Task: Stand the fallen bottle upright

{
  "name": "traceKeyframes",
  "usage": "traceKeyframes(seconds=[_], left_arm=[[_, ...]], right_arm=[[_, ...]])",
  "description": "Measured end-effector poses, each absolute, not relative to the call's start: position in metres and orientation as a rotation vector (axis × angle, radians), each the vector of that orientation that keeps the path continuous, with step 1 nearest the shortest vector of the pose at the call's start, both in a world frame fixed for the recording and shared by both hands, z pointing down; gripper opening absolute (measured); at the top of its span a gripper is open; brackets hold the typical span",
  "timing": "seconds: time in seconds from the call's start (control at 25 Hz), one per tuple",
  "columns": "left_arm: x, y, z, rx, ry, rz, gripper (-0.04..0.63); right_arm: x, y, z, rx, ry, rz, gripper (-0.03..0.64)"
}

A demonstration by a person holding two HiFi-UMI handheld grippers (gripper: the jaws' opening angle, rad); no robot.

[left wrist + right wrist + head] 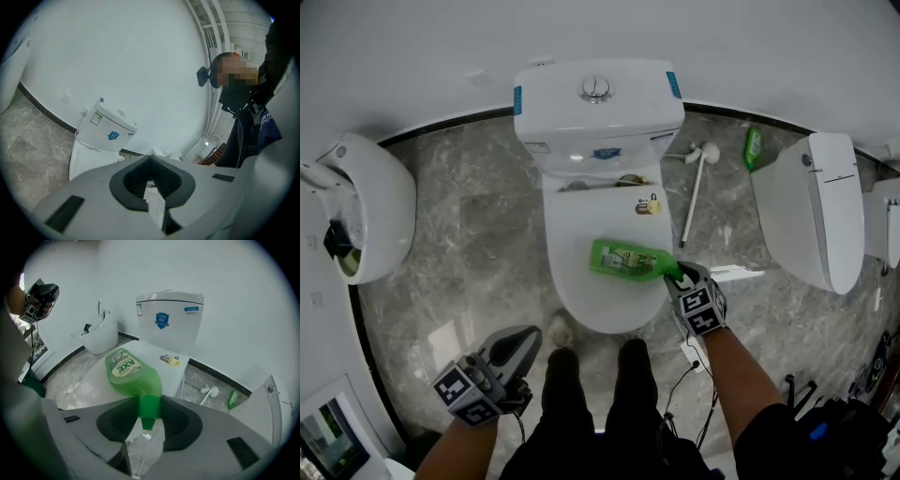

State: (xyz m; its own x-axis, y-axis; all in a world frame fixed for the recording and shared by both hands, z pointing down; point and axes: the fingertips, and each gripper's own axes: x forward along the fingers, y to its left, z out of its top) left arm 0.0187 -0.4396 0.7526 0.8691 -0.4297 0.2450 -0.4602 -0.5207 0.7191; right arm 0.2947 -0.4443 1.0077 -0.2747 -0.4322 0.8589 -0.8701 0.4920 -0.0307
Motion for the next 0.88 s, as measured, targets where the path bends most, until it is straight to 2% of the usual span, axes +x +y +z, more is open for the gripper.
traceKeyframes(seconds=[0.88], left_arm=[[-0.02,-0.438,0.66,2.256,-0.69,-0.101,0.023]], right_arm=[[0.282,-0.473,0.871,0.933,-1.715,0.218,0.169]])
